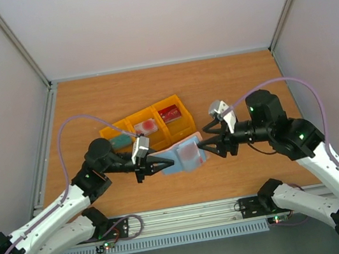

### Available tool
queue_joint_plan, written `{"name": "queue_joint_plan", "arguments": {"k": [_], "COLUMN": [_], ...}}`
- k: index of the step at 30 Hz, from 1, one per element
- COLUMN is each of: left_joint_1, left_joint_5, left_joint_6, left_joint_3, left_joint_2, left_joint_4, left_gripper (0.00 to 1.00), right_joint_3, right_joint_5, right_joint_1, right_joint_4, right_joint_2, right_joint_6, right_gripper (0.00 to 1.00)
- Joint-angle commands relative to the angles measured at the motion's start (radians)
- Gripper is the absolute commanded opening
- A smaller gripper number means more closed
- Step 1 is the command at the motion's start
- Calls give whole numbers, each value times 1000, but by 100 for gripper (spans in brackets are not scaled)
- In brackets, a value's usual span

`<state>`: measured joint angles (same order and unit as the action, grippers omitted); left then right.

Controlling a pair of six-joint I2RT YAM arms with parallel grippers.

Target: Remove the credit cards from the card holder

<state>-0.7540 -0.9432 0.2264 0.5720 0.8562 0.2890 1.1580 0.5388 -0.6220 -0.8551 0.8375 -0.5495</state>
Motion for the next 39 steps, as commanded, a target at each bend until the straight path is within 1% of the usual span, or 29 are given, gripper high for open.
{"name": "queue_joint_plan", "arguments": {"k": [1, 3, 6, 10, 13, 15, 18, 22, 24, 27, 29, 34, 39], "left_joint_1": [0, 1, 1, -1, -1, -1, -1, -1, -2, -2, -4, -6, -5], "left_joint_5": [-26, -29, -31, -26, -20, -20, -19, -15, -15, -16, -16, -10, -9], "left_joint_6": [-24, -24, -23, -17, -10, -11, -5, -5, -6, -4, -2, -7, -4], "left_joint_3": [25, 23, 22, 19, 17, 15, 16, 16, 14, 17, 20, 26, 23], "left_joint_2": [-29, -31, -30, -29, -30, -27, -25, -34, -33, -27, -22, -29, -28], "left_joint_4": [62, 61, 65, 67, 68, 70, 67, 57, 59, 67, 66, 51, 59], "left_gripper": [0, 0, 0, 0, 0, 0, 0, 0, 0, 0, 0, 0, 0], "right_joint_3": [26, 20, 23, 15, 1, -12, -29, -32, -27, -25, -34, -52, -31], "right_joint_5": [260, 320, 339, 429, 397, 395, 428, 437, 402, 336, 321, 263, 299], "right_joint_1": [75, 94, 95, 95, 95, 94, 94, 94, 94, 94, 93, 94, 94], "right_joint_4": [14, 24, 11, 9, 11, 18, 10, -61, -71, -43, -10, 6, -42], "right_joint_2": [41, 47, 69, 92, 90, 93, 88, 23, -1, 20, 38, 23, 62], "right_joint_6": [14, 16, 24, 28, 34, 36, 26, -40, -27, 26, 46, 19, -8], "right_gripper": [55, 51, 50, 48, 44, 44, 45, 48, 49, 43, 42, 45, 50]}}
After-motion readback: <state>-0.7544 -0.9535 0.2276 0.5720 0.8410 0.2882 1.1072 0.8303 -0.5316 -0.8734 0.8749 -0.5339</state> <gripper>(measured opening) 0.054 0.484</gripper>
